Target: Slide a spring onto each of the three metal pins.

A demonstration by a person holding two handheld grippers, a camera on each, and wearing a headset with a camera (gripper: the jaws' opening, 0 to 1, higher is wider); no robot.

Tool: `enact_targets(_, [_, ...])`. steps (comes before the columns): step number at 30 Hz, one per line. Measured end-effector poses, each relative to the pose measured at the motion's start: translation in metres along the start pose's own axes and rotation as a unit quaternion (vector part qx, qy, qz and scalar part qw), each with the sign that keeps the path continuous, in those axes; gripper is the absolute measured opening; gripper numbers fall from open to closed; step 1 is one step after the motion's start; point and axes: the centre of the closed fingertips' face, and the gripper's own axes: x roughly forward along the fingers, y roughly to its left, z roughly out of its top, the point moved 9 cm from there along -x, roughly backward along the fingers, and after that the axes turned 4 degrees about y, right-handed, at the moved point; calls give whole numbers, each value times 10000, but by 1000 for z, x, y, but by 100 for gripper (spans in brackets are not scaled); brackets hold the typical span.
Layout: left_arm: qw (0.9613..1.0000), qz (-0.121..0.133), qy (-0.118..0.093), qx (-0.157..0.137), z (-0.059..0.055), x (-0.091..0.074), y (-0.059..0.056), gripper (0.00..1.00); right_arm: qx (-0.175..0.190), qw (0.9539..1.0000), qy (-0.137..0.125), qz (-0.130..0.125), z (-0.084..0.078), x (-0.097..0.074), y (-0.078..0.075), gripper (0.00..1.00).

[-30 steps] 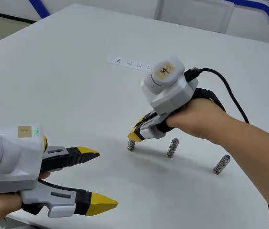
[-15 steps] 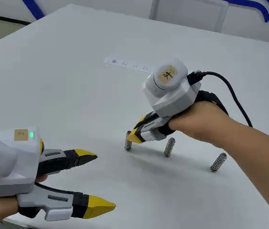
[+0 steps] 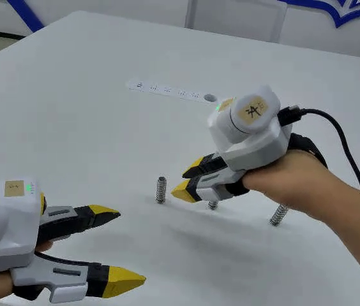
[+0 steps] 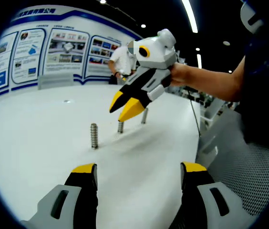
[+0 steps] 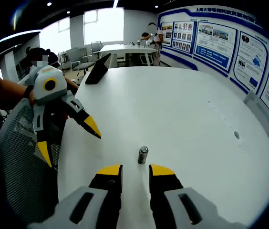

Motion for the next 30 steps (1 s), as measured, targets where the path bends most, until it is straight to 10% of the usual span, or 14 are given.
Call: enact_targets(30, [10000, -24, 41, 6, -1, 0, 0, 72, 961, 9898, -704, -777, -86, -83, 25, 25])
